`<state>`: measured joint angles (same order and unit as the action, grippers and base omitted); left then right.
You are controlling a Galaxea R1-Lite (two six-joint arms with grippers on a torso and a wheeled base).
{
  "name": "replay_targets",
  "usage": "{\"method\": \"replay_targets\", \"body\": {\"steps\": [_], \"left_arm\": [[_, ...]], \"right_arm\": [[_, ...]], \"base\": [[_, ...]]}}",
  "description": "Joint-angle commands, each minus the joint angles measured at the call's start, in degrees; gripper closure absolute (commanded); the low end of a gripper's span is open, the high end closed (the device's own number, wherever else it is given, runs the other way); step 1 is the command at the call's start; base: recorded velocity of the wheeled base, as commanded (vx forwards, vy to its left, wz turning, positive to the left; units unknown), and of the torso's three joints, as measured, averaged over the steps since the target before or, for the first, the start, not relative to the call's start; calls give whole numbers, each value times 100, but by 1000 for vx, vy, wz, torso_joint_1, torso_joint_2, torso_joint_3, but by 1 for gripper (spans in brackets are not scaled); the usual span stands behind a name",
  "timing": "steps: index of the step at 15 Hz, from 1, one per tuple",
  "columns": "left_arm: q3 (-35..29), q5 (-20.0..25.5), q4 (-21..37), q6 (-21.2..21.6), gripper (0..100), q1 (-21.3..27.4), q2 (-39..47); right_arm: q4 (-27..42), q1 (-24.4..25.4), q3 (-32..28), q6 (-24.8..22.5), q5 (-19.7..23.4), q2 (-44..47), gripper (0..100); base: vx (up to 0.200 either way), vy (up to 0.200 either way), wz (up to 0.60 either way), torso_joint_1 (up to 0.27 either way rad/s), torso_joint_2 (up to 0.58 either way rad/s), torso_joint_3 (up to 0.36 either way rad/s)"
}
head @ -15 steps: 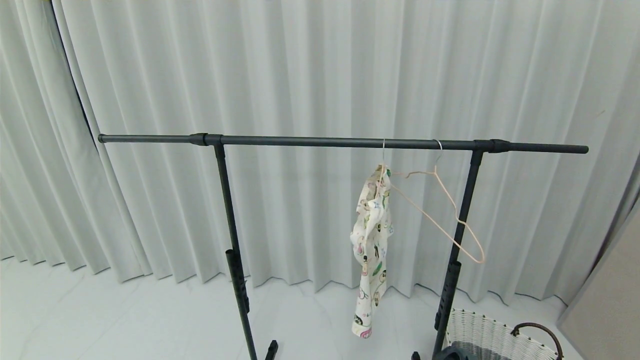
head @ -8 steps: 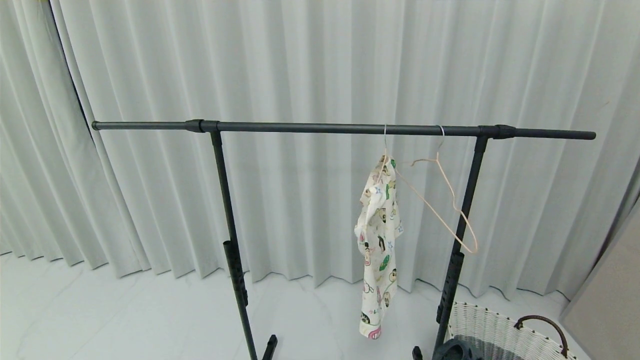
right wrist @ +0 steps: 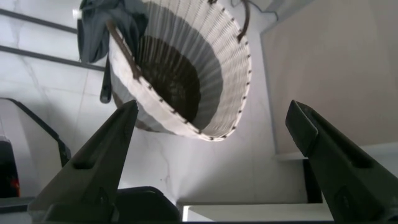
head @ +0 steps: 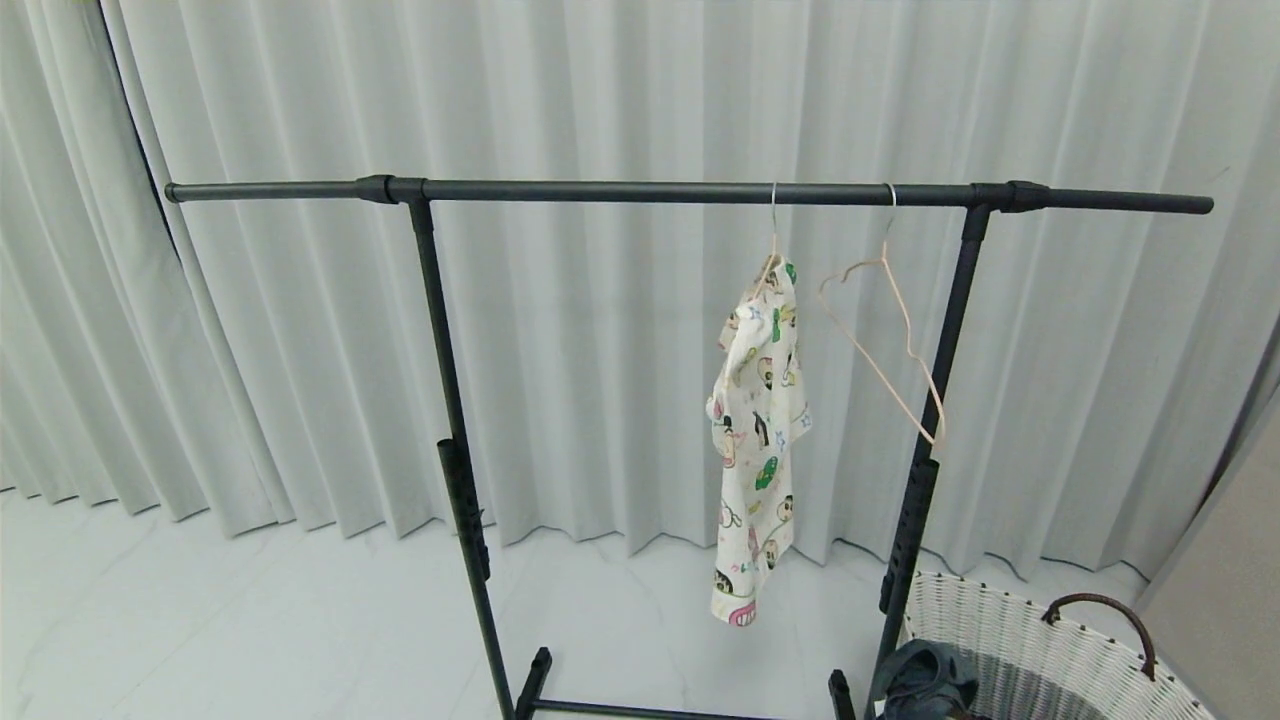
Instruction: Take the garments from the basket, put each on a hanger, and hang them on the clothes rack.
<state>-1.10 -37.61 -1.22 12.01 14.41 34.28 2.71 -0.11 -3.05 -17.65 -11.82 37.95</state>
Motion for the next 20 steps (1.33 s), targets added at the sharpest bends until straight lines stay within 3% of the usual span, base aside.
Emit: {"method": "replay_targets", "body": {"steps": [1, 13, 20], "left_arm": [[-5, -10, -1, 3, 0, 0, 26], [4, -10, -1, -5, 0, 9, 70], [4, -1, -1, 3, 0, 18, 140]], "right_arm": [[2, -7, -3, -1, -4, 46, 0], [2, -7, -3, 34, -22, 28, 0], [11, 29, -3, 25, -13, 116, 0]], "base": [[0, 0, 0, -246, 486, 256], [0, 0, 0, -225, 442, 222], [0, 0, 0, -31, 114, 45]]}}
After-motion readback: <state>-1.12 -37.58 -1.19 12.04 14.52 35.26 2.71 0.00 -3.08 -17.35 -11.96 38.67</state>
